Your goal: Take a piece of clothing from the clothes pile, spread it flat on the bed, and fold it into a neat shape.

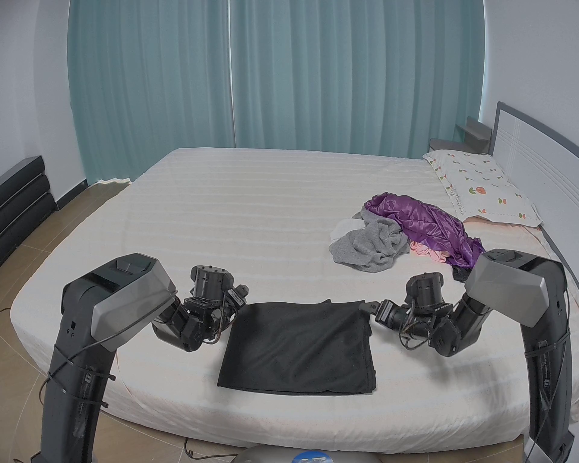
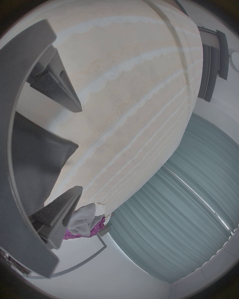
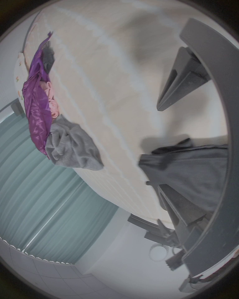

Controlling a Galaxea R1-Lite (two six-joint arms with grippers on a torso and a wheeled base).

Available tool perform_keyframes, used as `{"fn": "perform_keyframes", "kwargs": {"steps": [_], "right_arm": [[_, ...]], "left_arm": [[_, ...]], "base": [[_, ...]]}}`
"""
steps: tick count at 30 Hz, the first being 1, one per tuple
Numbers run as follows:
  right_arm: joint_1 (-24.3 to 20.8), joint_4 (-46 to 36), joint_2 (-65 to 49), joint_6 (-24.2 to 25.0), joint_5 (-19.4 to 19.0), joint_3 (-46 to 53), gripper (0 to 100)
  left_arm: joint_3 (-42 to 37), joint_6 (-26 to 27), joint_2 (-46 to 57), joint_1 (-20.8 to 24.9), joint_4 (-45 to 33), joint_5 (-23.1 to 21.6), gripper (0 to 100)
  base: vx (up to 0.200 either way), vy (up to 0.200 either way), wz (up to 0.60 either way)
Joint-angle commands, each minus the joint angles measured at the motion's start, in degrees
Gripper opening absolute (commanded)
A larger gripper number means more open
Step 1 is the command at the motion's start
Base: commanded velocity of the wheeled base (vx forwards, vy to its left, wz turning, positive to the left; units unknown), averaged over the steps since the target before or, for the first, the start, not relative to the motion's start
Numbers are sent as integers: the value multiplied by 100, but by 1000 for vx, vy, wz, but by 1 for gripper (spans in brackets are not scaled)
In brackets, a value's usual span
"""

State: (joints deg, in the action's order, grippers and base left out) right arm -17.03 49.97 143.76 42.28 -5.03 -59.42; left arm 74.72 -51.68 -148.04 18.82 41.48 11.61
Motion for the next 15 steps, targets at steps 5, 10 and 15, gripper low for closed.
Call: {"fn": "perform_keyframes", "kwargs": {"steps": [5, 10, 15], "right_arm": [[-239, 1287, -903, -255, -815, 2593, 100], [-345, 1366, -991, -343, -806, 2936, 100], [-521, 1823, -709, -651, -657, 3138, 100]], "left_arm": [[-968, -528, 1146, -520, -18, -791, 100], [-1293, -528, 1269, -643, -9, -774, 100], [-2260, -537, 1524, -643, 105, -721, 100]], "base": [[0, 0, 0], [0, 0, 0], [0, 0, 0]]}}
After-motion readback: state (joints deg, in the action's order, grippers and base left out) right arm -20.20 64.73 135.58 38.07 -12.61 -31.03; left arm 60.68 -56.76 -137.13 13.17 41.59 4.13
